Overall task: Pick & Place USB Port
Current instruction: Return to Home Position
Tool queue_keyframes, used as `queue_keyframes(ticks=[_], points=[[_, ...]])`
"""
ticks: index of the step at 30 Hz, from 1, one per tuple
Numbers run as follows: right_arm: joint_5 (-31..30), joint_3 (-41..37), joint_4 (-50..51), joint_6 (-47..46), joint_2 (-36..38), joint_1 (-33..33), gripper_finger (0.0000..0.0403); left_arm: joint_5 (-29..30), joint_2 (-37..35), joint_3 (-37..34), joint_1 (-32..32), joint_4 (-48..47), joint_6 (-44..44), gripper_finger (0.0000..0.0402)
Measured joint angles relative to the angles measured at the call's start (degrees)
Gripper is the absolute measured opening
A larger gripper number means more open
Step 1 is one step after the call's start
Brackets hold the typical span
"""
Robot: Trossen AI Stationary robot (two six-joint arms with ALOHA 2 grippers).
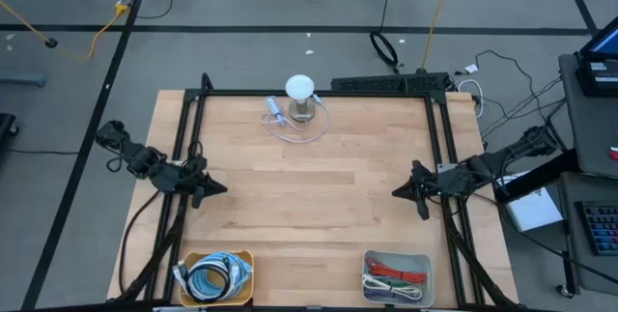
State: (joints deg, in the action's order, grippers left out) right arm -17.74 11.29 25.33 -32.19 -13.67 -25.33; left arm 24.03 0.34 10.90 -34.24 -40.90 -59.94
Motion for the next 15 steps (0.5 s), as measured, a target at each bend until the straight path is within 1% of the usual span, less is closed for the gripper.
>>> queue_keyframes(ticks=[8,15], points=[[-0.1,-0.4,-11.2,0.1,0.0,0.0,0.0000,0.0,0.0,0.0,0.0,1.0,0.0,0.0003],[-0.1,-0.2,-15.3,0.1,0.0,0.0,0.0000,0.0,0.0,0.0,0.0,1.1,0.2,0.0030]])
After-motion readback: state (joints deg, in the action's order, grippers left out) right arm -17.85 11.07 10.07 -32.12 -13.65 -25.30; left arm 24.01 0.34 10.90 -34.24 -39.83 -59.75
